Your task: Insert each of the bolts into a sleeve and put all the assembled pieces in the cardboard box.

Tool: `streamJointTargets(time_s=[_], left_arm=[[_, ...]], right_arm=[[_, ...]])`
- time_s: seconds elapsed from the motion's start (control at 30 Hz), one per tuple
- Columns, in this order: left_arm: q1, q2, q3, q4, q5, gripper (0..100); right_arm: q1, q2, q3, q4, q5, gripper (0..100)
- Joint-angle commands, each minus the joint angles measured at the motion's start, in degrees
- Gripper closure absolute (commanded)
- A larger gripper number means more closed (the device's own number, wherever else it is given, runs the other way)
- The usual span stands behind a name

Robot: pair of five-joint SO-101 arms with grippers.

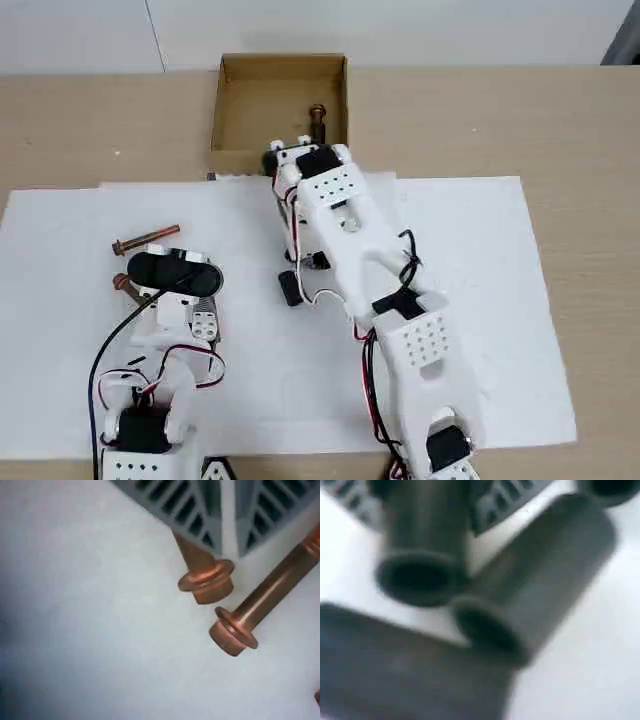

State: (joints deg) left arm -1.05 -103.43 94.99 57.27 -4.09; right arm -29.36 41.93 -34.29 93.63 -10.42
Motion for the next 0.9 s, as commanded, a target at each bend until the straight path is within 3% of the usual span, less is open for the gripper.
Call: streamJointTargets(time_s=[0.0, 0.23, 0.67, 0.87], left_arm=[[0.18, -0.44, -0.22, -1.32, -0.44, 99], [0.18, -0.44, -0.22, -1.32, -0.44, 99], [0.18, -0.44, -0.22, -1.32, -0.44, 99], [-0.26, -0.44, -0.22, -1.49, -0.18, 99]], right_arm=[[-0.40, -0.22, -1.41, 0.84, -0.35, 98.6], [-0.75, -5.85, -6.33, 3.65, -0.35, 99.5], [-0.31, -33.80, -5.98, 5.05, -0.26, 99.5], [1.19, -46.37, 3.78, 5.14, -0.53, 99.5]])
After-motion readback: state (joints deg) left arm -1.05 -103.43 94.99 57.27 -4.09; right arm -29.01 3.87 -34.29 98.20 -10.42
